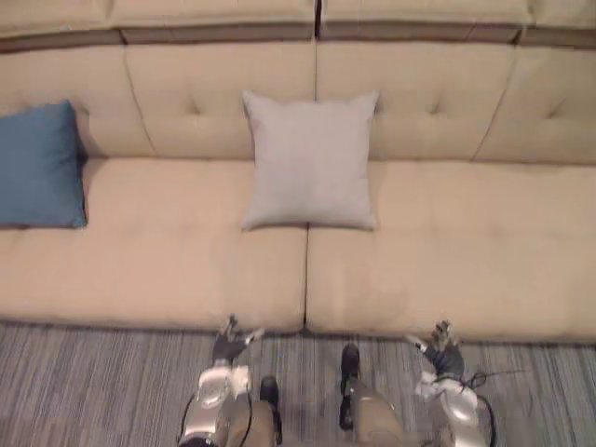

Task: Pick up cushions and gather them together orderly.

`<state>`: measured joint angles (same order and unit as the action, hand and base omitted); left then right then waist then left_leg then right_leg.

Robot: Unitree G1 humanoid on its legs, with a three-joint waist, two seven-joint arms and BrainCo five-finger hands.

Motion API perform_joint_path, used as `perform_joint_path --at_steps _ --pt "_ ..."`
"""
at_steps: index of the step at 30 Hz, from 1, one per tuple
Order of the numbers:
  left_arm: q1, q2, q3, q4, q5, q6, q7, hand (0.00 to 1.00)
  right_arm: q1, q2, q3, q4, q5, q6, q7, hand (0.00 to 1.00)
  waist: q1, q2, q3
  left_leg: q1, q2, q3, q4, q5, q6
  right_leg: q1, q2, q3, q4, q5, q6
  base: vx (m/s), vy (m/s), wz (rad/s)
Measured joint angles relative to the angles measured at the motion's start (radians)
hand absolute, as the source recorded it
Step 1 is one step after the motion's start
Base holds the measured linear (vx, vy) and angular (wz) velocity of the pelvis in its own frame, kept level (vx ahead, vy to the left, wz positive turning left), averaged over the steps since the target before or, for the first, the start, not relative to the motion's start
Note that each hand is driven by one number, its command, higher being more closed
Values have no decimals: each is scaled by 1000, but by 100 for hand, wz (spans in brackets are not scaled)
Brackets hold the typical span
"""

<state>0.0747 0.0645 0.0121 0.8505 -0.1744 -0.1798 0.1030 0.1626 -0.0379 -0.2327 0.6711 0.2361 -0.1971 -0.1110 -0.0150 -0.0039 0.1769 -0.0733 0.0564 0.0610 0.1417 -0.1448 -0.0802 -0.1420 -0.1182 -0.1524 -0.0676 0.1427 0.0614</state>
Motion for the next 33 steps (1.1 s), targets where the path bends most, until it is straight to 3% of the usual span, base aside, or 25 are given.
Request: perform_joint_path --at_steps 9,12,13,14,15,16,17,18,19,20,21,23,24,25,27,29,30,33 --pt "16 11 8 116 96 19 -18 0 -5 -2 -3 189 1 50 27 0 7 -13 -45 113 -1 41 -44 0 2 69 7 37 6 0 9 36 25 -14" --pt "-1 19 9 123 96 21 -17 0 -62 -1 0 229 1 59 26 0 12 -27 -42 99 -5 75 -28 0 3 -8 1 70 103 -14 13 -32 36 -35" --pt "-18 19 12 121 95 24 -16 0 -79 -1 1 230 1 61 26 0 19 -32 -40 75 1 93 -17 12 21 -34 3 85 118 -1 40 -77 20 -14" --pt "-25 17 16 119 94 24 -16 0 -92 -1 1 229 1 64 25 0 23 -27 -36 70 11 101 -16 14 25 -47 -1 87 154 -31 46 -99 7 4" --pt "-32 12 32 113 94 24 -16 0 -106 4 1 230 1 71 24 0 21 -28 -27 67 14 90 -8 17 25 -111 -17 64 430 -184 20 -60 -49 42" --pt "-26 11 50 113 94 23 -13 0 -96 12 1 231 1 72 23 0 22 -37 -30 61 13 72 29 16 26 -125 -45 61 681 -289 48 -19 -57 58" --pt "-20 14 56 112 94 25 -9 0 -92 21 1 231 1 71 23 0 21 -47 -37 45 11 63 52 16 26 -116 -58 66 749 -306 67 -8 -146 67" --pt "-11 22 75 99 94 31 -6 0 -91 41 1 231 1 71 23 0 24 -79 -56 -1 6 63 107 16 25 -118 -72 92 805 -329 92 -107 -222 45" --pt "-18 18 102 91 94 38 -1 0 -113 46 1 232 1 71 23 0 31 -91 -54 -53 17 65 172 12 20 -132 -36 103 776 -324 106 -117 -194 26" --pt "-17 7 110 90 94 40 1 0 -123 43 1 230 1 71 22 0 39 -78 -54 -70 29 66 181 12 21 -129 -22 108 750 -318 110 -197 -202 -1" --pt "-13 -29 116 73 93 38 3 0 -143 35 1 203 2 67 14 0 73 -47 -50 -89 75 75 169 24 12 -78 17 136 664 -370 75 -181 -170 6" --pt "-43 -29 103 63 93 39 6 0 -157 37 1 199 2 67 9 0 71 -67 -31 -122 62 78 203 22 9 -46 8 121 608 -439 32 -182 -174 26" --pt "-56 -38 88 63 92 39 8 0 -171 30 1 197 2 66 6 0 75 -47 -17 -151 78 63 230 17 -9 -27 22 98 556 -450 11 -231 -163 28" --pt "-63 -50 73 63 93 38 6 0 -184 22 2 192 2 64 1 0 74 -5 4 -168 107 38 247 24 -34 -1 57 74 507 -425 -31 -432 -231 27" --pt "-61 -60 49 63 94 37 6 0 -175 25 3 198 1 62 -10 0 67 20 22 -168 138 16 225 57 -62 16 90 45 476 -395 -57 -320 -124 25" --pt "-52 -52 39 66 94 38 5 0 -141 32 0 213 1 66 -21 0 61 3 19 -137 144 11 88 133 -84 10 86 -6 426 -358 -86 -289 -113 47" --pt "-52 -52 39 66 94 38 4 0 -134 36 -1 214 1 67 -22 0 56 -3 17 -148 145 14 88 138 -76 5 82 -16 413 -347 -88 -279 -89 53" --pt "-59 -56 39 66 98 41 6 0 -104 26 -27 213 0 73 -26 0 45 1 15 -153 128 15 223 72 -43 -26 63 -26 375 -306 -89 -213 12 22"
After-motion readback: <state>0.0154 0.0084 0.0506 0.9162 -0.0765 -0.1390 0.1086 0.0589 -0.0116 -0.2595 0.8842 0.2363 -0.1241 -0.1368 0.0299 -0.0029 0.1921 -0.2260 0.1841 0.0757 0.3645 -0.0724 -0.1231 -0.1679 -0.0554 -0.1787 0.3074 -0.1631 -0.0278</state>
